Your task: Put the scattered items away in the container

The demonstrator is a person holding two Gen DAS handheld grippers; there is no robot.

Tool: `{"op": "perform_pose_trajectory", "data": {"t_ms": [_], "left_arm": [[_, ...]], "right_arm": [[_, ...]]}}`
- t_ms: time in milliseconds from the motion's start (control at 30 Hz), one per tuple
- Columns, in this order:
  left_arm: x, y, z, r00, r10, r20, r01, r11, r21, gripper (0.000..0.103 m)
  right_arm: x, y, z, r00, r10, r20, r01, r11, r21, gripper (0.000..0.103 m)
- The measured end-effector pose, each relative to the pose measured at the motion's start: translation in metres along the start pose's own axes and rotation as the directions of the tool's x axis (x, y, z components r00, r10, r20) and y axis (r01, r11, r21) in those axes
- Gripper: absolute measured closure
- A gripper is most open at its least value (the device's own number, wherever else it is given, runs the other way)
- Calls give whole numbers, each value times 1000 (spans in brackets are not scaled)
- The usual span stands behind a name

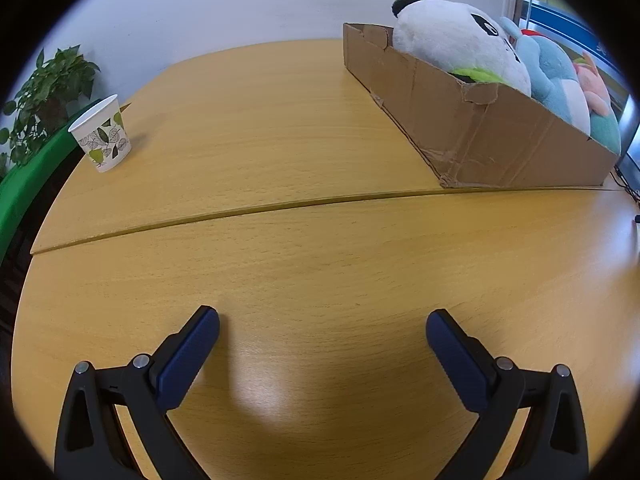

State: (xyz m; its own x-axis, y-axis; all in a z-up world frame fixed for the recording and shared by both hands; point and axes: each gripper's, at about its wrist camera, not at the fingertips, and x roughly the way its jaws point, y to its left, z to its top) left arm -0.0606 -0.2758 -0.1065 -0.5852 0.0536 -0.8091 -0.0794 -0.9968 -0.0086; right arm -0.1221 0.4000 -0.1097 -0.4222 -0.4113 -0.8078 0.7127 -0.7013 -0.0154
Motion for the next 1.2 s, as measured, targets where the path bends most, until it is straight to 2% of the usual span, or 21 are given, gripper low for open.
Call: {"op": "perform_pose_trajectory", "data": {"t_ms": [333, 467, 800, 967, 1200], "left_arm": [[-1, 12, -1, 1000, -24, -2, 24, 999, 34, 0], [0, 23, 0, 998, -58, -5, 58, 995, 80, 0], [-5, 35, -11, 993, -116, -12, 117, 979, 165, 0], [-13, 34, -22, 993, -114, -11, 115, 979, 170, 0], [-10, 33, -19, 994, -112, -11, 112, 980, 166, 0]], "right_arm": [[3, 0, 2, 1000, -27, 2, 27, 999, 33, 0], [5, 0, 1, 999, -46, 2, 46, 998, 50, 0], [3, 0, -1, 999, -36, 3, 36, 998, 43, 0], [-2, -3, -7, 1000, -26, 2, 26, 999, 32, 0], [-2, -2, -6, 1000, -28, 1, 28, 999, 28, 0]]}}
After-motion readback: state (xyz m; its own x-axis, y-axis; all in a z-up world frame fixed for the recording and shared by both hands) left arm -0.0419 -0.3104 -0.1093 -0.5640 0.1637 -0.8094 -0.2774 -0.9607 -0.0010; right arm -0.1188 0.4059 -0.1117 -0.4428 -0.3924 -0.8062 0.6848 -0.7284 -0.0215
